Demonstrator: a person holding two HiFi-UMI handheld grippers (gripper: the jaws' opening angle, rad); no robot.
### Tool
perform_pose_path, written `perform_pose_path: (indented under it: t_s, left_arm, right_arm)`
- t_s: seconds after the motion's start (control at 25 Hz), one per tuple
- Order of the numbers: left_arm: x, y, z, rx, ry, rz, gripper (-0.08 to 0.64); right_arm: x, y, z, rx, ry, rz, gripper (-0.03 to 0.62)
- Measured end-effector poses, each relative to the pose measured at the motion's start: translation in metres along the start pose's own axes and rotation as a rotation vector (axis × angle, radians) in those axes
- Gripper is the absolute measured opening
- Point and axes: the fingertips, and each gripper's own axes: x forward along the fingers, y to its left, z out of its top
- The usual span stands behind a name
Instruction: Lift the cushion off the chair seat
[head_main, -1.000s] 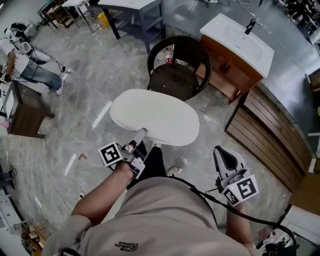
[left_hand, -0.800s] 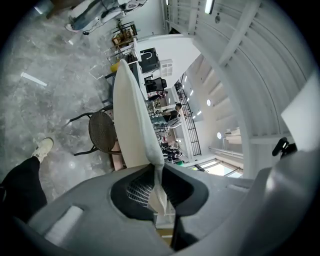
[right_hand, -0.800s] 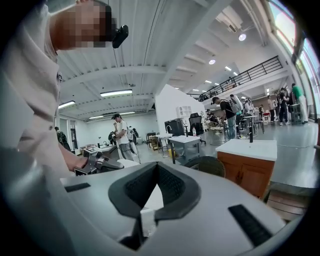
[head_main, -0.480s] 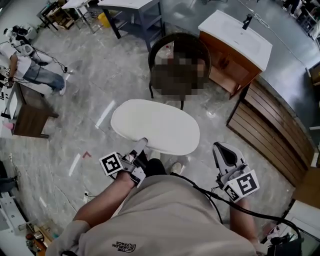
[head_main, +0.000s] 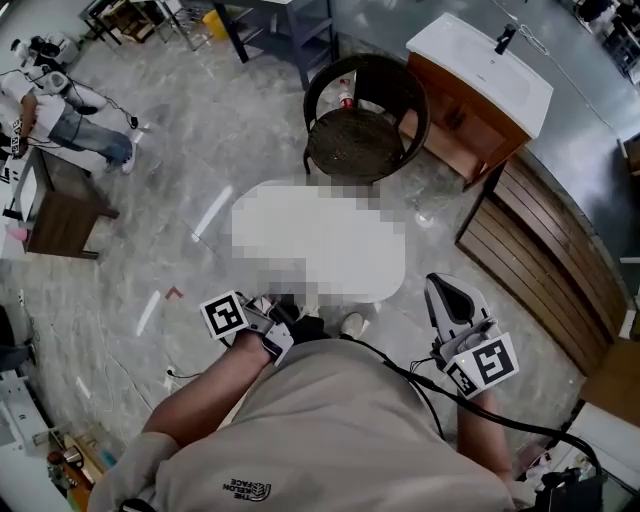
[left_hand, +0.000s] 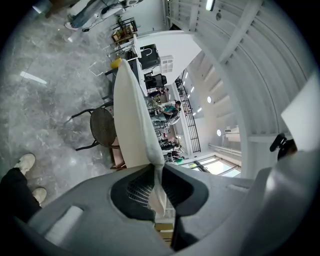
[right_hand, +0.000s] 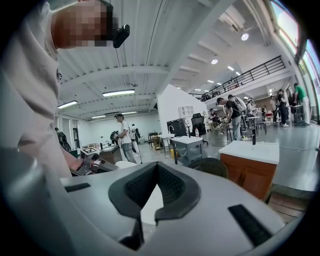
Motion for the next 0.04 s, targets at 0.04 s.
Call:
perform_pose_path:
  t_s: [0.04]
  left_arm:
    - [0.0000, -0.0009, 0.0001, 0.001, 0.000, -0.003, 0.044]
  right_arm:
    - [0.0005, 0.0009, -0.0002, 0.000, 0.000, 0.002, 0.012]
